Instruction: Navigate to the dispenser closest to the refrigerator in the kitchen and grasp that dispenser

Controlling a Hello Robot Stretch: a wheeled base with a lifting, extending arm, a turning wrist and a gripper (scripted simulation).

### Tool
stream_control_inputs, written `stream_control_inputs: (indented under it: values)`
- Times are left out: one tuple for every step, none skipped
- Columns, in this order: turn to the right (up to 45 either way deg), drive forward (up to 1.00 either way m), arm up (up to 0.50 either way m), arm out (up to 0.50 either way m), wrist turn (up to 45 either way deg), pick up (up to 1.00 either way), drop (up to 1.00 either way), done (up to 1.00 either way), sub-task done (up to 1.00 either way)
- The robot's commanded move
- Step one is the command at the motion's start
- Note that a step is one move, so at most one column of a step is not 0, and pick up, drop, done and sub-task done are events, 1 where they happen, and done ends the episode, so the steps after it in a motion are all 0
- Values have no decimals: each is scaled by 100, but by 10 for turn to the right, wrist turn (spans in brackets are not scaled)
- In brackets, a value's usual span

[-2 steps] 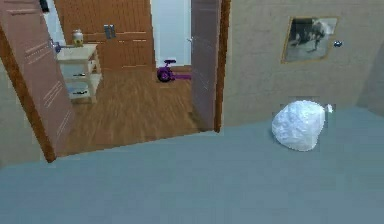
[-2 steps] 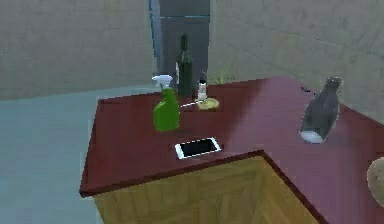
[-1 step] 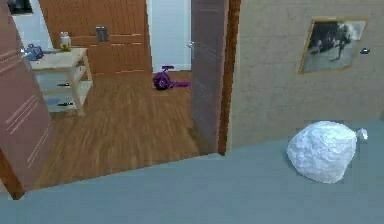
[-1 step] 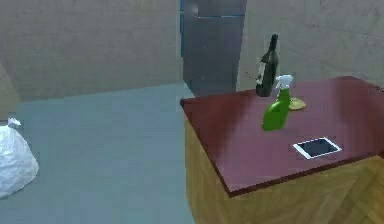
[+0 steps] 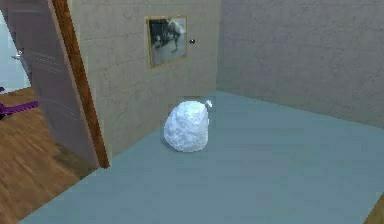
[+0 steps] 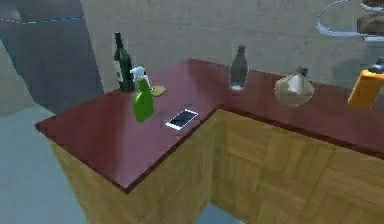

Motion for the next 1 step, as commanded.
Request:
stream_control_inputs:
  values:
    - [0,30,0,0,0,0,0,0,0]
